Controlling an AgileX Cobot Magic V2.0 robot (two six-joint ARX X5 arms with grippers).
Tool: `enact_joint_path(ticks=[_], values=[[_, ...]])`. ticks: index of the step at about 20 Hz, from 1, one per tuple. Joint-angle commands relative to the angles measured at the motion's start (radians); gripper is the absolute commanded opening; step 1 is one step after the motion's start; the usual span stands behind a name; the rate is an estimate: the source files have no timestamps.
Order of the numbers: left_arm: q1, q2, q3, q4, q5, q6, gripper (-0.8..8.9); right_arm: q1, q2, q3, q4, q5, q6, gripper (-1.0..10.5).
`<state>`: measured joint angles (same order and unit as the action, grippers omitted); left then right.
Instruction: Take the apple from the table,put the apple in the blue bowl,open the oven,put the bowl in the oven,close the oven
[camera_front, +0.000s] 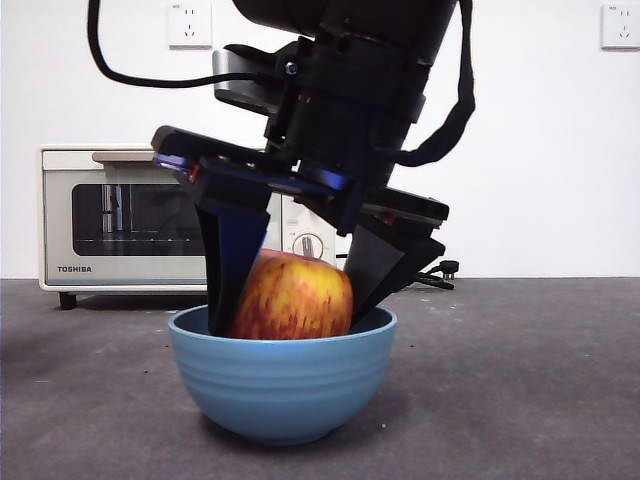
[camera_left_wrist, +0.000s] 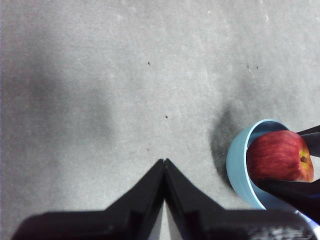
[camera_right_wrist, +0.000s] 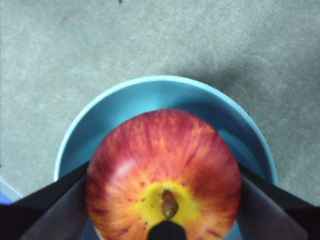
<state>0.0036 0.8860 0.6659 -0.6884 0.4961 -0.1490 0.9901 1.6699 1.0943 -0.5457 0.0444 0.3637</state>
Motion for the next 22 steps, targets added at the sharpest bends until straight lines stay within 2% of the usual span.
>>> enact_joint_path(ticks=[1, 3, 4, 15, 21, 22], values=[[-0.002, 0.000, 0.003, -0.002, 0.000, 0.018, -0.04, 0.004, 0.014, -0.007, 0.007, 0.001, 0.021, 3.3], [-0.002, 0.000, 0.003, -0.002, 0.000, 0.018, -0.04, 0.004, 0.014, -0.007, 0.007, 0.001, 0.028, 5.2], [-0.002, 0.000, 0.003, -0.002, 0.001, 0.018, -0.04, 0.004, 0.014, -0.007, 0.008, 0.001, 0.031, 5.4], [-0.002, 0.000, 0.003, 0.015, 0.001, 0.018, -0.04, 0.004, 0.007, 0.028, -0.008, -0.003, 0.026, 5.4], [-0.001, 0.003, 0.055, 0.062, -0.003, 0.013, -0.04, 0.006, -0.114, 0.092, -0.097, 0.000, -0.003, 5.4], [-0.001, 0.014, 0.085, 0.062, -0.015, 0.014, -0.04, 0.005, -0.150, 0.092, -0.111, 0.021, -0.003, 5.3]])
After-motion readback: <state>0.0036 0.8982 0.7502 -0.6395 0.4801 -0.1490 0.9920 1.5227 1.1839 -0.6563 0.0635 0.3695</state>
